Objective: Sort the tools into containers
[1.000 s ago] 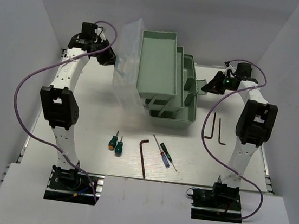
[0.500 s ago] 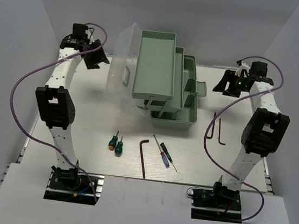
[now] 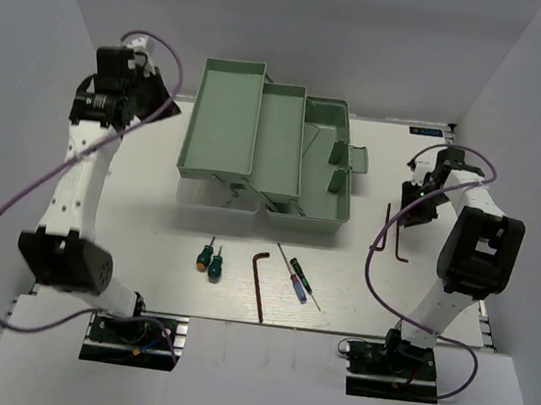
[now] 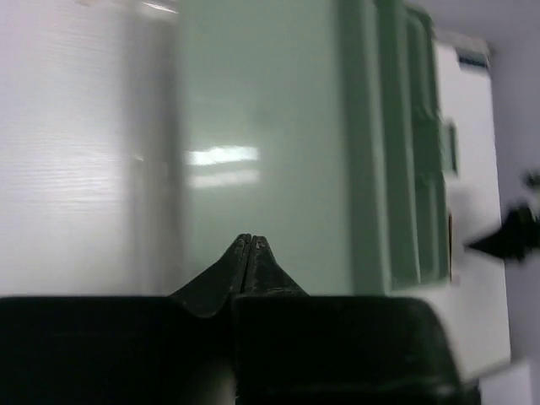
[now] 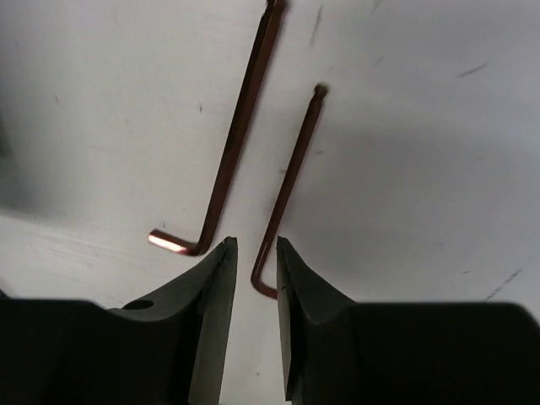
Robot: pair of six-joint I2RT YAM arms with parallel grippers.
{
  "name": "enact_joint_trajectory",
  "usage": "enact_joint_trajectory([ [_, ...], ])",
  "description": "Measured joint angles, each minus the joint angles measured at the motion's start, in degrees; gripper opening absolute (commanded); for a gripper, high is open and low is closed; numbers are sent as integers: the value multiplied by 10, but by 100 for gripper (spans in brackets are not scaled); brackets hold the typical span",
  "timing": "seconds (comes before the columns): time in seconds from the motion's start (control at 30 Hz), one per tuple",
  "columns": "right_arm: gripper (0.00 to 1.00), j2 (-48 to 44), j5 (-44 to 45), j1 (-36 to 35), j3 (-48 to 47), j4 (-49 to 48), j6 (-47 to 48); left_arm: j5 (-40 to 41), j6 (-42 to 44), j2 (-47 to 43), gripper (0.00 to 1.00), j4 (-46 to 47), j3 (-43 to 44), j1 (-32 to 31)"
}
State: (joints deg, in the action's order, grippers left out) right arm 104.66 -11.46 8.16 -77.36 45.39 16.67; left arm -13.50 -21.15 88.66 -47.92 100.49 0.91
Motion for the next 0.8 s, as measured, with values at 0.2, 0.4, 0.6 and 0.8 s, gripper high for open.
enact_joint_trajectory([
  [0.2,41,13,0,-21,14,19,0,-108,46,-147,42,24,-170,-102],
  [0.4,44,56,5,-45,5,19,-22,-132,58,-209,46,2,-319,-167],
  [0.6,25,84,30,-59,-7,23,-58,-117,50,-208,51,3,-386,-251],
  [0.8,0,86,45,-63,-7,18,-90,-59,21,-136,56,42,-385,-373],
])
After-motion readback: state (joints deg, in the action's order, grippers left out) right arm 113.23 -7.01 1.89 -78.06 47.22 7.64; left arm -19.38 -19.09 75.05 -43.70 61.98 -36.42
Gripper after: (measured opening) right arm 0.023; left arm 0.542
